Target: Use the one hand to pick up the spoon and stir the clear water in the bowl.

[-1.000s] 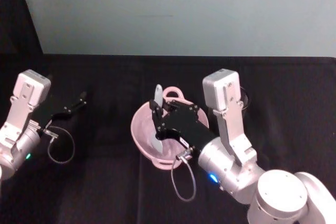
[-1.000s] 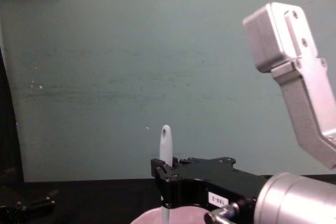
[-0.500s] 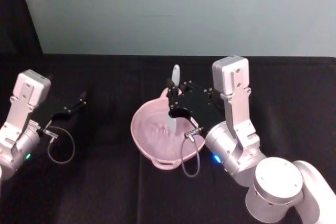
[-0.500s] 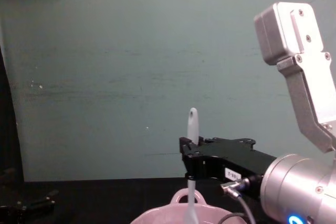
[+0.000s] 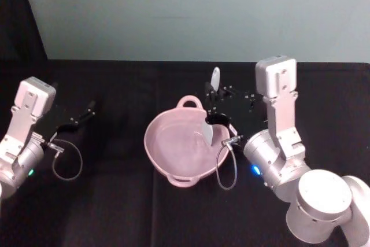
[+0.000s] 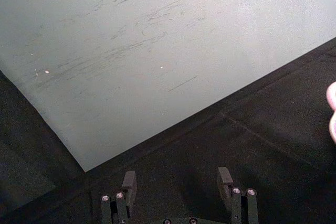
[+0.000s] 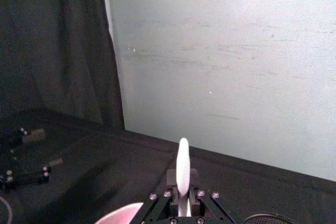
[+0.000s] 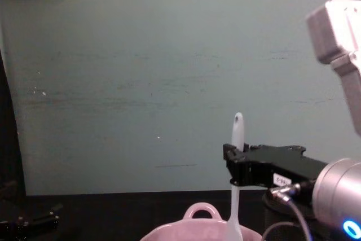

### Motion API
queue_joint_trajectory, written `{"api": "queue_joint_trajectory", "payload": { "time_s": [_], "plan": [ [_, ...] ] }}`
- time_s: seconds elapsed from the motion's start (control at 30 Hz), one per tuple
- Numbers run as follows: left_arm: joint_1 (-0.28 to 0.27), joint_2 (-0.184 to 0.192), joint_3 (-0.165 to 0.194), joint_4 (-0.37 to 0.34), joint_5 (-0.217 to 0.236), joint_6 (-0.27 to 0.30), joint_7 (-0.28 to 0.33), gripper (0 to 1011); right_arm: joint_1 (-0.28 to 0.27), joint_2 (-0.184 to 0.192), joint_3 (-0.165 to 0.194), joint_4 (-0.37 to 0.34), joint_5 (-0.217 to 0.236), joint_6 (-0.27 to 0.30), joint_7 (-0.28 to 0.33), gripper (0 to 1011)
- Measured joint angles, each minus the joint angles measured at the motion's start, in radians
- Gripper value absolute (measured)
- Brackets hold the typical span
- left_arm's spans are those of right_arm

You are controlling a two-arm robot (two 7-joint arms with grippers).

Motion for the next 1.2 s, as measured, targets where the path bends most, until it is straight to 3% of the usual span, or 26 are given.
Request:
{"api": "queue_joint_trajectory", "payload": {
  "time_s": [0.27, 0.43, 0.6, 0.9, 1.2],
  "plan": [
    [0.0, 0.0, 0.0, 0.0, 0.0, 0.0, 0.0, 1011, -0.038, 0.002, 0.048, -0.085, 0.096, 0.007, 0.038, 112],
    [0.0, 0.0, 0.0, 0.0, 0.0, 0.0, 0.0, 1011, -0.063, 0.006, 0.096, -0.137, 0.215, -0.009, 0.087, 112],
    [0.0, 0.0, 0.0, 0.0, 0.0, 0.0, 0.0, 1011, -0.077, 0.008, 0.136, -0.194, 0.3, 0.02, 0.101, 112],
    [0.0, 0.0, 0.0, 0.0, 0.0, 0.0, 0.0, 1011, -0.083, 0.016, 0.182, -0.282, 0.34, 0.122, 0.02, 112],
    [0.0, 0.0, 0.0, 0.0, 0.0, 0.0, 0.0, 1011, -0.051, 0.023, 0.231, -0.293, 0.386, 0.194, -0.031, 112]
  ]
}}
